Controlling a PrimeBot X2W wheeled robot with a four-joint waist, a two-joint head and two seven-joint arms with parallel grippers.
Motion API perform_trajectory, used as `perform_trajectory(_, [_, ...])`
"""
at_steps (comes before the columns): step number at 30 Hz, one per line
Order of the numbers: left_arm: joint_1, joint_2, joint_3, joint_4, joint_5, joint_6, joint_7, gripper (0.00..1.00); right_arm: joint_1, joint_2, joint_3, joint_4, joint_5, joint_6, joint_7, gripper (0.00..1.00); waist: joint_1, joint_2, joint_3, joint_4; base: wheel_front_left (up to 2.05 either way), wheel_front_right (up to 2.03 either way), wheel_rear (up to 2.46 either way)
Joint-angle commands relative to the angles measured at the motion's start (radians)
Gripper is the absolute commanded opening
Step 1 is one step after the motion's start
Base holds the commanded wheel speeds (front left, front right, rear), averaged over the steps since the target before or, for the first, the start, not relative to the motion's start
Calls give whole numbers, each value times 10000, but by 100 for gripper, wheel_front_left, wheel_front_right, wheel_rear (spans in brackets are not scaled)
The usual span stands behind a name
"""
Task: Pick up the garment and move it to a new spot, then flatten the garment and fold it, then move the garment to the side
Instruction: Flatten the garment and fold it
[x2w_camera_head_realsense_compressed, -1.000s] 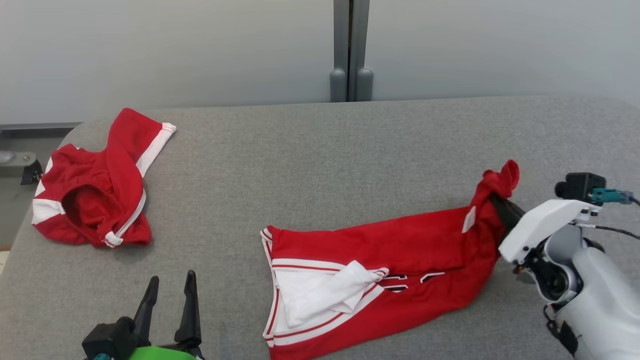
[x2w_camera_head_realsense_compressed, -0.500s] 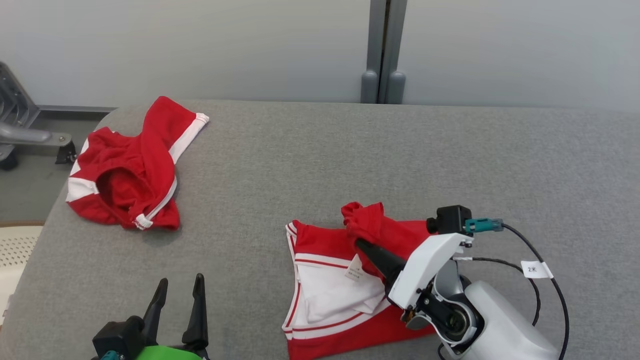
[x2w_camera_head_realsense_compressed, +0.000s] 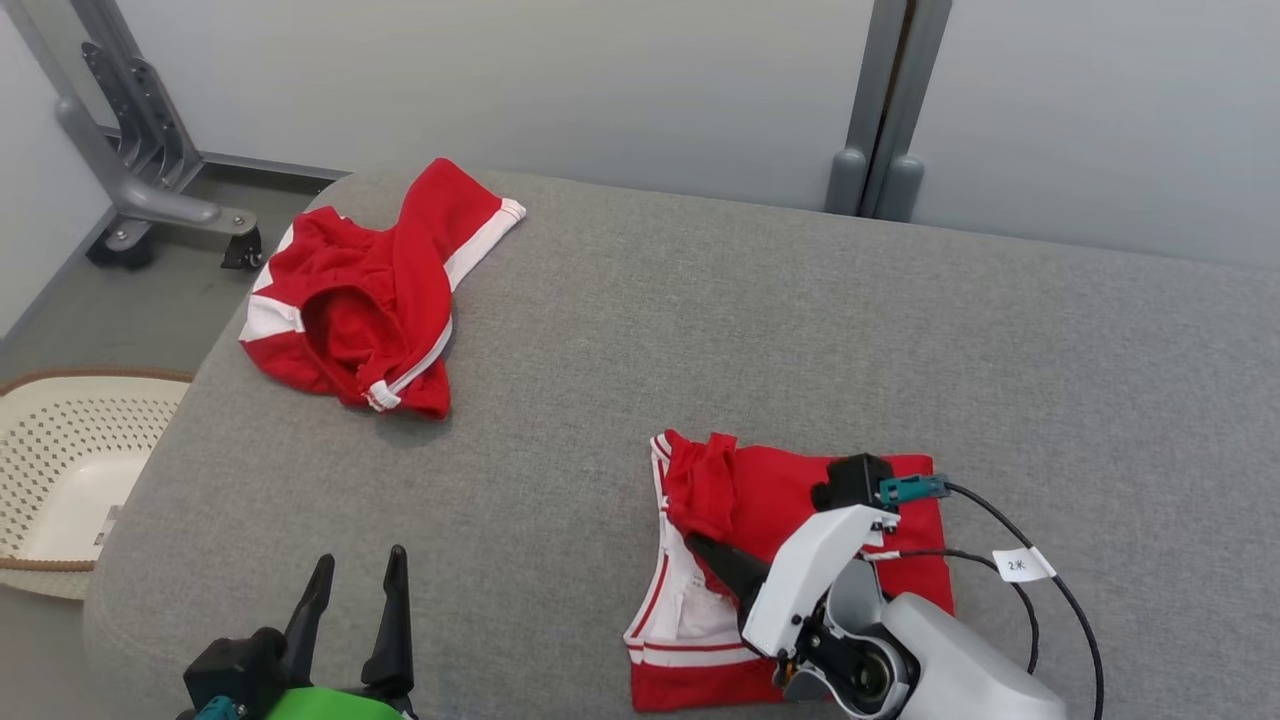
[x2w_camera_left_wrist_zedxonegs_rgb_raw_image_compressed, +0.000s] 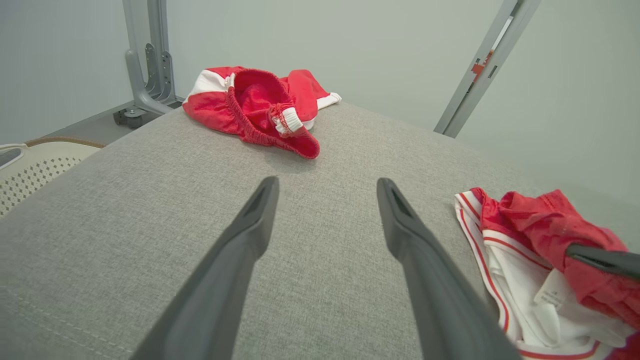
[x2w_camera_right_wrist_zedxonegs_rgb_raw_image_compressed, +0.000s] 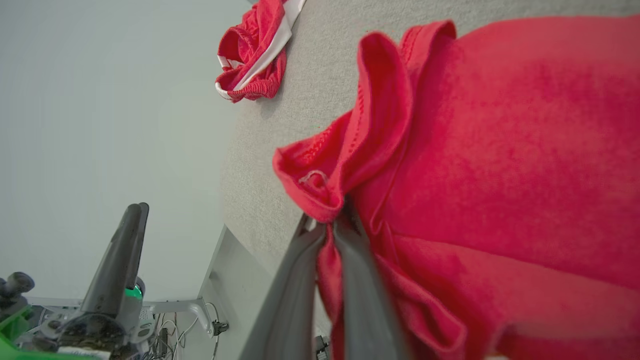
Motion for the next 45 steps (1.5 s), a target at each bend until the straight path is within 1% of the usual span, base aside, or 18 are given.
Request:
perform_trajectory(1, [-153, 44, 25, 22, -51, -31, -26, 100, -115, -10, 183, 142, 175, 2, -84, 73, 0, 0, 15, 54, 0, 0, 0])
perform_trajectory(2, [-154, 38, 45, 25, -50, -31, -26, 100, -154, -7, 308, 205, 255, 2, -135, 100, 0, 0, 19, 46, 0, 0, 0])
perform_trajectory(5, [-117, 3, 116, 26, -53, -31, -26, 100, -285, -8, 712, 81, 627, 2, -276, 100, 0, 0, 26, -45, 0, 0, 0])
perform_trajectory(7, [-83, -24, 182, 19, -47, -31, -26, 100, -384, -4, 850, -342, 909, 2, -405, 100, 0, 0, 20, -149, 0, 0, 0])
perform_trajectory(9, [-73, -50, 220, 9, -55, -31, -26, 100, -575, -202, 1011, -862, 742, 2, -647, 100, 0, 0, 4, -272, 0, 0, 0])
perform_trajectory(15, [-5, -128, 267, -35, -47, -31, -26, 100, -787, -1729, 573, -2157, 379, 1, -1720, 100, 0, 0, -102, -566, 0, 0, 0])
perform_trajectory(18, [18, -176, 267, -66, -27, -31, -26, 100, -699, -2721, 36, -2188, -91, 1, -2345, 100, 0, 0, -146, -670, 0, 0, 0])
perform_trajectory(20, [14, -202, 295, -114, -37, -31, -26, 100, -504, -3201, -277, -2057, -415, 1, -2701, 100, 0, 0, -173, -745, 0, 0, 0])
perform_trajectory(22, [23, -242, 280, -160, -38, -31, -26, 100, -277, -3499, -519, -1857, -700, 2, -3018, 100, 0, 0, -192, -820, 0, 0, 0])
perform_trajectory(25, [23, -283, 286, -199, -5, -31, -26, 100, 6, -3591, -681, -1429, -1160, 2, -3301, 100, 0, 0, -202, -925, 0, 0, 0])
perform_trajectory(28, [-47, -315, 229, -209, 2, -31, -26, 100, 265, -3371, -622, -861, -1689, 1, -3516, 100, 0, 0, -188, -995, 0, 0, 0])
perform_trajectory(30, [-107, -325, 201, -216, 13, -31, -26, 100, 381, -3015, -517, -627, -1956, 2, -3629, 100, 0, 0, -176, -998, 0, 0, 0])
perform_trajectory(31, [-132, -327, 181, -218, 21, -31, -26, 100, 419, -2814, -423, -522, -2088, 1, -3668, 92, 0, 0, -167, -986, 0, 0, 0])
perform_trajectory(32, [-152, -328, 170, -217, 26, -31, -26, 100, 425, -2679, -361, -422, -2194, 1, -3701, 45, 0, 0, -161, -972, 0, 0, 0])
perform_trajectory(33, [-179, -329, 142, -206, 33, -31, -26, 100, 439, -2505, -241, -294, -2328, 1, -3690, 5, 0, 0, -153, -937, 0, 0, 0])
perform_trajectory(34, [-194, -331, 125, -193, 40, -31, -26, 100, 459, -2332, -114, -157, -2403, 1, -3560, 0, 0, 0, -151, -904, 0, 0, 0])
perform_trajectory(39, [-254, -329, 114, -118, 18, -32, -26, 100, 583, -1289, 577, 818, -2434, 2, -2204, 0, 0, 0, -161, -521, 0, 0, 0])
perform_trajectory(45, [-240, -323, 136, -43, -26, -32, -26, 100, 765, -416, 1734, 1195, -2272, 1, -1276, 0, 0, 0, -123, -10, 0, 0, 0])
